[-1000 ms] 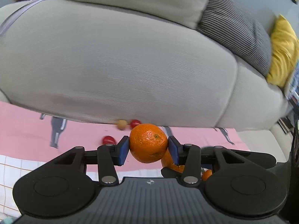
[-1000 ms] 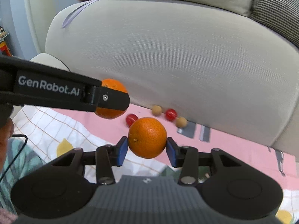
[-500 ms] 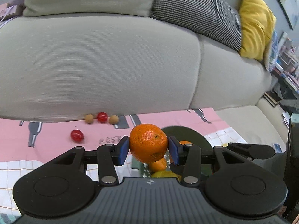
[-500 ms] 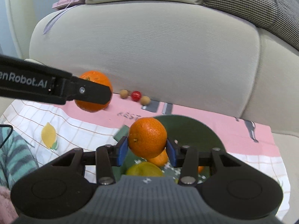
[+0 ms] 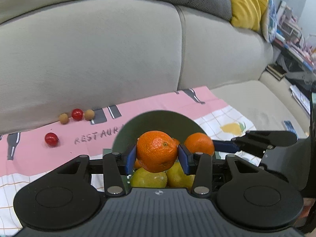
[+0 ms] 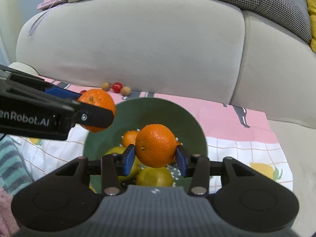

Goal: Organize fruits
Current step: 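Carry both mandarins back over the green colander and lower them, then open both tools to release the mandarins into the colander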

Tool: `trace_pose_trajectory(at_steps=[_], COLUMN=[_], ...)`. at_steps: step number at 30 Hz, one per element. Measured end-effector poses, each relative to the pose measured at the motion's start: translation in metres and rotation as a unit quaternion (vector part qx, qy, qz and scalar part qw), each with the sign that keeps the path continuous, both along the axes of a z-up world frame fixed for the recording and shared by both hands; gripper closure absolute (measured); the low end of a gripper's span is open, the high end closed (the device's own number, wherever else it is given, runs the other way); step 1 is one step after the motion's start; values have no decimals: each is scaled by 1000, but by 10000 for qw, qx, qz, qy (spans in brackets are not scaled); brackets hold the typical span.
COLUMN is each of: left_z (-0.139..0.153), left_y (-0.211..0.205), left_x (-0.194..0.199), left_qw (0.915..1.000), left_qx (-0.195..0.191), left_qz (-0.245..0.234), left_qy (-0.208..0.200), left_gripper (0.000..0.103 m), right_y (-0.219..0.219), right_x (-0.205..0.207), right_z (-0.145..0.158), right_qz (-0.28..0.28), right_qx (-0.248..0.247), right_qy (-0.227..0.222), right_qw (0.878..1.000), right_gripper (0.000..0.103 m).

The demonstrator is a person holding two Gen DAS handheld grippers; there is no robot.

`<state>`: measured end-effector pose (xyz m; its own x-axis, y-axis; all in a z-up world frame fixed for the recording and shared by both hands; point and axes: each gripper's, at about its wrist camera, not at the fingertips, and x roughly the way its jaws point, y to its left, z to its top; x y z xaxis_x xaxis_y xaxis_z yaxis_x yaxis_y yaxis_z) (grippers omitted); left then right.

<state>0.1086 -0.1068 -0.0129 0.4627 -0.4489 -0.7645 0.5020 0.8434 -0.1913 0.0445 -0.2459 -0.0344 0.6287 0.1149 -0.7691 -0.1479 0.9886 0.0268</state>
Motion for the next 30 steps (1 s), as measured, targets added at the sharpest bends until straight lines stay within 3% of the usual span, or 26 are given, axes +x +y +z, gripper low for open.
trace_pose_trajectory(at_steps=[22, 30], left_z=[-47, -60], left_y=[-32, -37], left_x=[38, 54], left_qw=[9958, 9944], left_qx=[769, 882], left_qz=[-253, -296], left_qy=[425, 498], left_gripper=[52, 52], right_y=[-4, -4], right_x=[39, 52], right_z=[-37, -47], right_qz=[563, 684], right_qx=[-637, -739], right_qy=[106, 207], right_qw=[9963, 9947], right_gripper=[61, 61])
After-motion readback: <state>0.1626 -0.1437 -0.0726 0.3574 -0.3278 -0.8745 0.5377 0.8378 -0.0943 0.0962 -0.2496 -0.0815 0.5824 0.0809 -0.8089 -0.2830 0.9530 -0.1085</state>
